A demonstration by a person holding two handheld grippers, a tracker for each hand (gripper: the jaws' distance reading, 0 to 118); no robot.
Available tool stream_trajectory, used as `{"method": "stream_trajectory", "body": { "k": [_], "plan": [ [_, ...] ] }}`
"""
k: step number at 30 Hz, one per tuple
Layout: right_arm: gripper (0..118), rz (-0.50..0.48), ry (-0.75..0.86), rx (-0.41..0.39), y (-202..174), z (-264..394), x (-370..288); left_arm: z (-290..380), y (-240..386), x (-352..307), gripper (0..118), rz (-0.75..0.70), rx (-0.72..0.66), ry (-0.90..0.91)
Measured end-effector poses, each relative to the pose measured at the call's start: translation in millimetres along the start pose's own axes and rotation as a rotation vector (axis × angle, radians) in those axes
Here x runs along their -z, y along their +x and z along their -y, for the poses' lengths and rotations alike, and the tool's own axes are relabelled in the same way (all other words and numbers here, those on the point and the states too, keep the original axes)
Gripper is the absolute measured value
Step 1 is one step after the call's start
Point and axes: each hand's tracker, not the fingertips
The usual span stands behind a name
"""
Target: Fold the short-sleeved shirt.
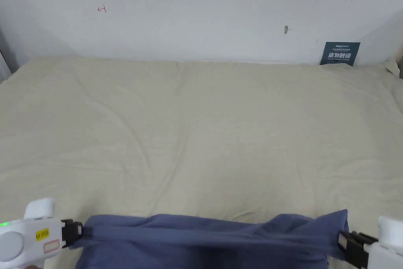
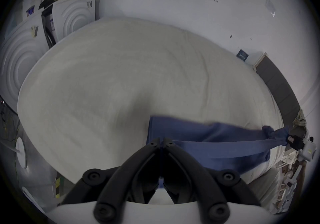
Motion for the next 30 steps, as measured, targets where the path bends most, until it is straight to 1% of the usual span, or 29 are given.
{"method": "stream_trajectory", "body": {
  "k": [4,5,7,9,10,11,12,13,14,15,16,17,18,20,22,26,30],
  "plan": [
    [1,0.068,-0.101,0.047,10.7,39.0,20.3,38.8,-2.1,17.3,2,-0.042,0.005,-0.076],
    [1,0.088,-0.119,0.067,12.4,46.0,26.0,43.5,-7.9,31.6,2,-0.053,0.008,-0.083],
    [1,0.093,-0.141,0.097,15.3,54.3,34.4,49.3,-8.2,40.3,2,-0.072,0.011,-0.100],
    [1,0.114,-0.152,0.092,11.9,56.8,39.6,51.5,-6.3,41.8,3,-0.074,0.002,-0.115],
    [2,0.120,-0.156,0.084,8.8,55.6,39.3,50.7,-4.7,41.8,10,-0.078,-0.001,-0.119],
    [8,0.121,-0.158,0.072,7.9,52.6,37.3,48.8,-2.7,40.3,38,-0.086,-0.003,-0.116],
    [21,0.121,-0.146,0.062,4.2,49.9,33.6,46.6,-1.2,38.7,64,-0.092,-0.006,-0.112],
    [41,0.135,-0.124,0.043,-1.4,44.6,28.2,44.1,-1.4,36.6,79,-0.100,-0.024,-0.110],
    [71,0.149,-0.098,0.020,-6.9,37.5,22.6,39.8,-0.5,32.8,84,-0.101,-0.035,-0.110],
    [87,0.136,-0.068,0.000,-10.3,30.2,15.6,35.4,0.8,27.0,85,-0.068,-0.041,-0.085],
    [87,0.122,-0.021,-0.018,-17.6,21.2,8.1,29.6,3.5,18.9,85,-0.026,-0.044,-0.041],
    [90,0.108,0.033,-0.045,-24.9,11.5,0.0,22.7,9.9,6.3,85,-0.008,-0.041,-0.010],
    [91,0.106,0.086,-0.078,-33.7,1.3,-8.6,15.0,16.6,-2.4,85,-0.007,-0.026,0.021],
    [90,0.095,0.195,-0.116,-51.7,-20.6,-25.6,-0.5,34.1,-25.9,85,0.019,0.018,0.133],
    [90,0.069,0.320,-0.142,-71.2,-39.1,-43.0,-12.7,55.2,-54.1,84,0.048,0.051,0.282],
    [90,0.059,0.547,-0.179,-105.2,-64.5,-69.6,-28.2,94.9,-96.1,84,0.040,0.140,0.551],
    [90,0.111,0.683,-0.214,-130.0,-76.6,-81.6,-31.0,123.8,-114.4,84,0.016,0.226,0.726]
  ]
}}
